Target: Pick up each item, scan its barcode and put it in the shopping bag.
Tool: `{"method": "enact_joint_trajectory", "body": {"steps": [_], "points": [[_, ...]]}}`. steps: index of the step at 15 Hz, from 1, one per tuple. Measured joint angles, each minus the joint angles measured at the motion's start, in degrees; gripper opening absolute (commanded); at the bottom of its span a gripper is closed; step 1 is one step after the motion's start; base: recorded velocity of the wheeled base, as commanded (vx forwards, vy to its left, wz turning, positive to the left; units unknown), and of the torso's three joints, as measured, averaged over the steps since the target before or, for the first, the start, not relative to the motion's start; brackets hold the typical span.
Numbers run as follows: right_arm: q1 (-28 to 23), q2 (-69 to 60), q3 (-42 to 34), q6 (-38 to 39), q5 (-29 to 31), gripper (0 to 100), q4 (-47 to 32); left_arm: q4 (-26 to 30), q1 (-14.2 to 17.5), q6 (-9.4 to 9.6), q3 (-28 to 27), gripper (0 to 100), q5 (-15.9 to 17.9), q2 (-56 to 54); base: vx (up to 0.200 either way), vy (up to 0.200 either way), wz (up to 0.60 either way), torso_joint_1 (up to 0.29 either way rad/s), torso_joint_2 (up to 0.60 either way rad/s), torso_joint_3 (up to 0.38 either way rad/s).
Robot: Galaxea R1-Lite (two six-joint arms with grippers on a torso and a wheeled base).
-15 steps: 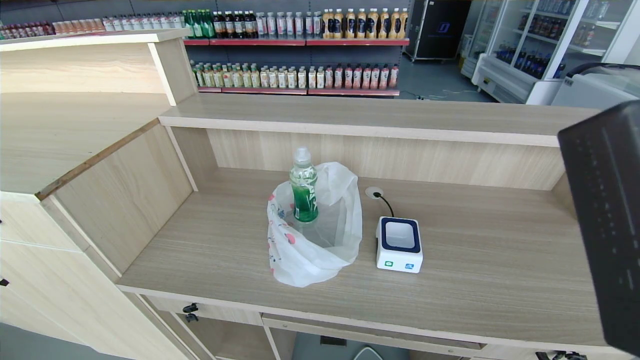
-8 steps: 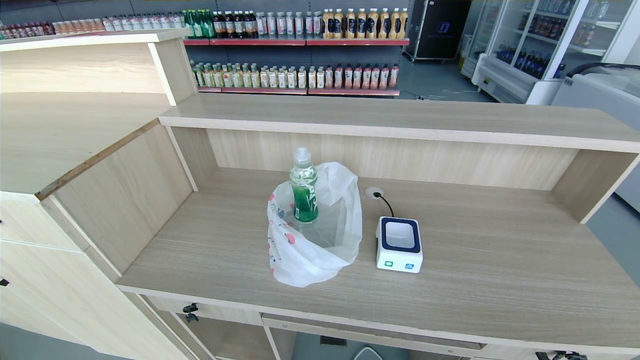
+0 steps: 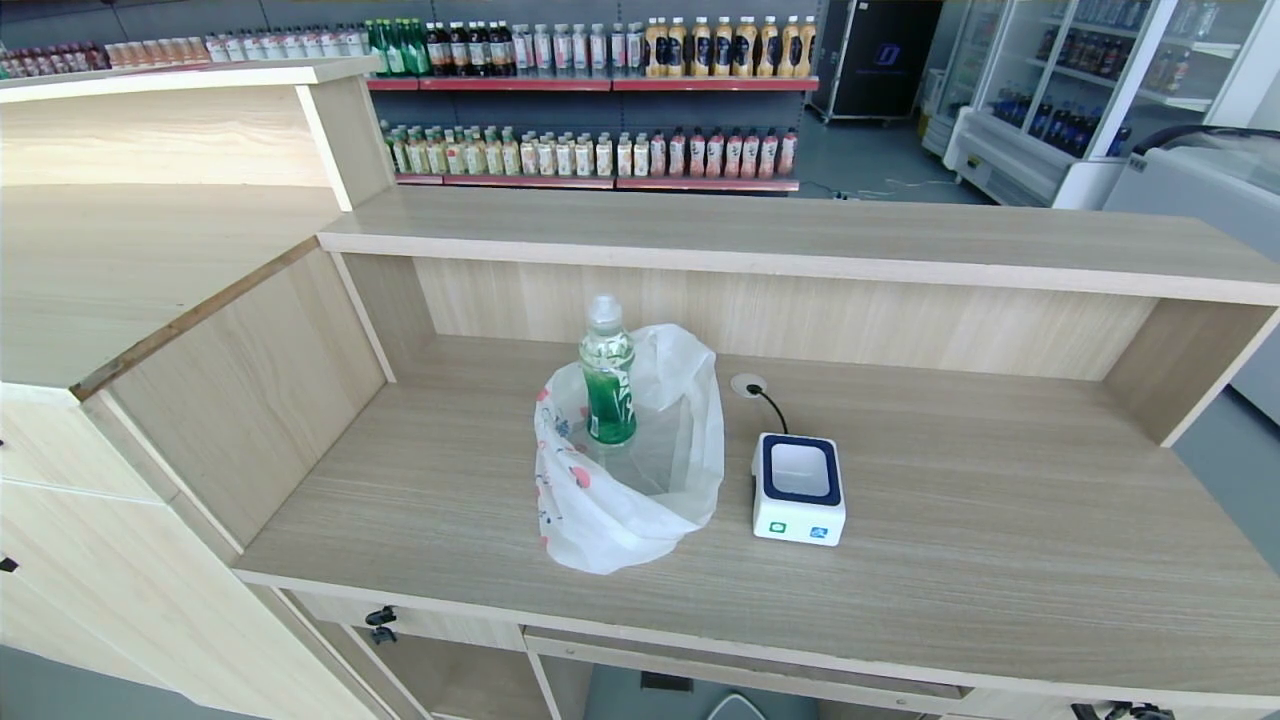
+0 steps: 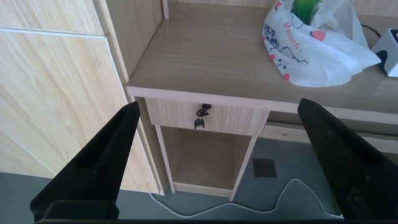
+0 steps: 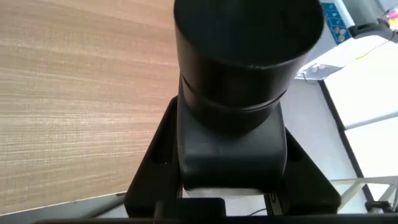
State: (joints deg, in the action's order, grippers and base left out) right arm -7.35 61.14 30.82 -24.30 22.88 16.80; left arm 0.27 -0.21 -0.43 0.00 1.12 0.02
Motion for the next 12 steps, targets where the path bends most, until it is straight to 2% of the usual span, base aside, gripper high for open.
{"method": "enact_joint_trajectory", "body": {"steps": [1, 2, 4, 9, 11, 12], "points": [[0.39, 0.46, -0.01, 0.44, -0.3, 0, 0.15, -0.02, 0.0, 0.0, 0.0, 100, 0.0, 0.0, 0.0, 0.0, 0.0, 0.0, 0.0, 0.0], [0.96, 0.82, -0.01, 0.71, -1.46, 0, 0.02, -0.02, 0.0, 0.0, 0.0, 100, 0.02, 0.0, 0.0, 0.0, 0.6, 0.002, 0.0, 0.002], [3.63, 0.79, -0.01, 1.77, -9.39, 0, 0.04, 0.0, 0.05, 0.0, 0.0, 100, 0.02, 0.0, 0.0, 0.0, 0.6, 0.002, 0.0, 0.002], [8.39, 2.32, 3.69, 6.9, -20.97, 0, -0.09, 0.0, 0.05, 0.0, 0.0, 100, 0.0, 0.0, 0.0, 0.0, 0.6, 0.002, 0.0, 0.003], [8.69, 4.96, 6.52, 10.56, -28.14, 0, 0.24, 0.0, 0.0, 0.0, 0.0, 100, 0.02, 0.0, 0.0, 0.0, 0.0, 0.0, 0.0, 0.0], [8.28, 6.14, 7.19, 11.57, -34.15, 0, 0.02, -0.05, 0.0, 0.0, 0.0, 100, 0.0, 0.0, 0.0, 0.0, 0.0, 0.0, 0.0, 0.0]]}}
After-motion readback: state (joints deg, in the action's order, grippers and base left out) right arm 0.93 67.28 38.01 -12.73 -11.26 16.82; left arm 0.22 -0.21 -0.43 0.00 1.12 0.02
